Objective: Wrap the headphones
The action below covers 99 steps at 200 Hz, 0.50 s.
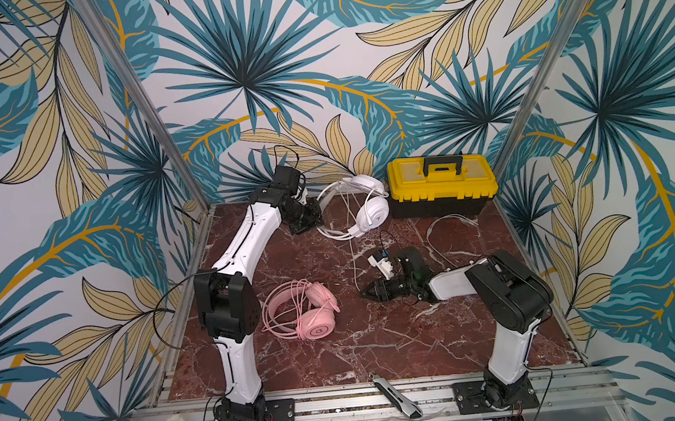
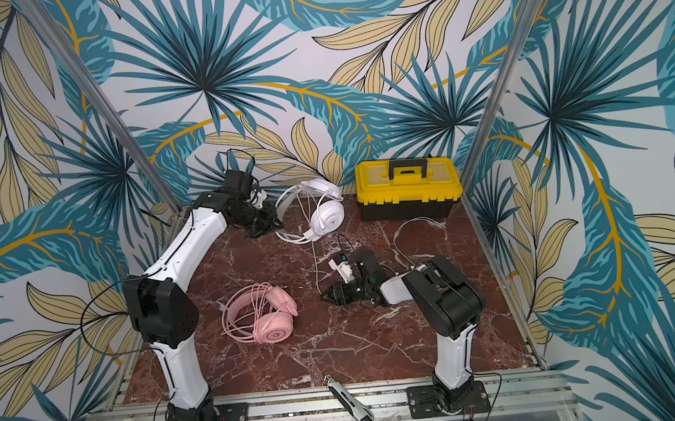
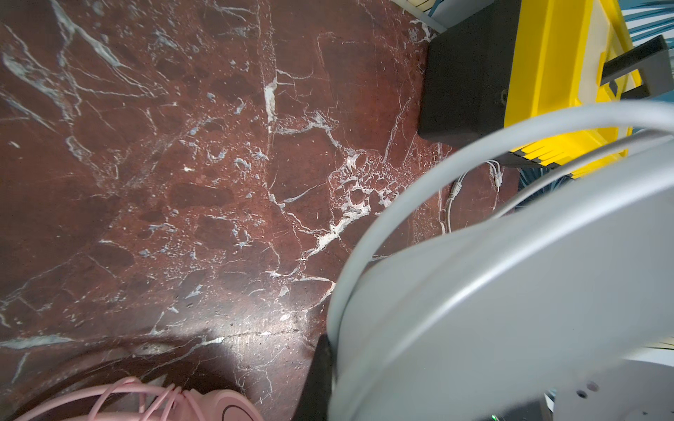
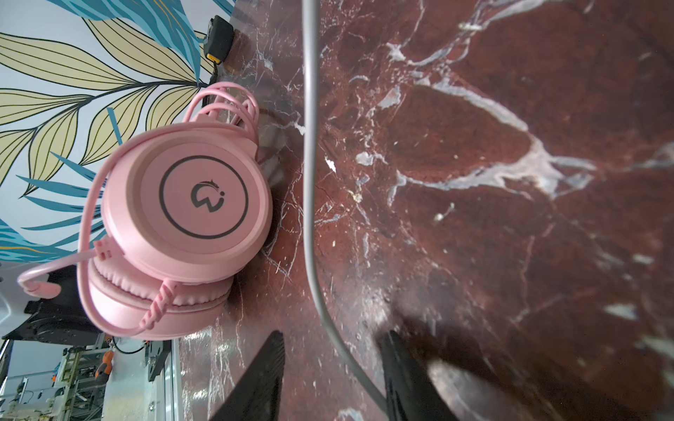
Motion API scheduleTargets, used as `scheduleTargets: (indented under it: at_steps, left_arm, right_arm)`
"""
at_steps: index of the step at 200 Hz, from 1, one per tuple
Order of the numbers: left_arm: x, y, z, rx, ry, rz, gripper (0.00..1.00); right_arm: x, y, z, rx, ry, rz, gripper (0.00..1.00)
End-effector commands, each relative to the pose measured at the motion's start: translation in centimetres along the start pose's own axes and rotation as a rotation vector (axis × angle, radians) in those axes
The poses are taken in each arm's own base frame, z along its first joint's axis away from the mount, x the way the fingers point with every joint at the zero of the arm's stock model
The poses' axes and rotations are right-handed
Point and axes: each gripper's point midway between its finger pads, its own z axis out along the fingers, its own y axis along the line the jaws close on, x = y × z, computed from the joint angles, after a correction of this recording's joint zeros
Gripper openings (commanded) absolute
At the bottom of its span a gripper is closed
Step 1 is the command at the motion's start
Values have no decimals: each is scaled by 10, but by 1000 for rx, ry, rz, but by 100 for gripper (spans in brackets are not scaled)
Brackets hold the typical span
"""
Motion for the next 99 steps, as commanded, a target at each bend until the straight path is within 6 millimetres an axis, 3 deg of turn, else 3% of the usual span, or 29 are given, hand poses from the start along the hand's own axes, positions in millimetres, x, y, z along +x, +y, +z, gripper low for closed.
scheduleTargets:
  at_steps: [1, 63, 99]
  left_arm:
    - [-9, -15, -4, 76, -25, 12, 0]
    - [-2, -14, -5, 75, -13, 14, 0]
    - [-1, -14, -6, 78, -10, 17, 0]
  right_arm:
    - [4, -10, 8, 45, 25, -2, 49]
    - [-35, -17, 0, 152, -114, -74, 56]
    - [-54, -16, 7, 142, -146, -94, 62]
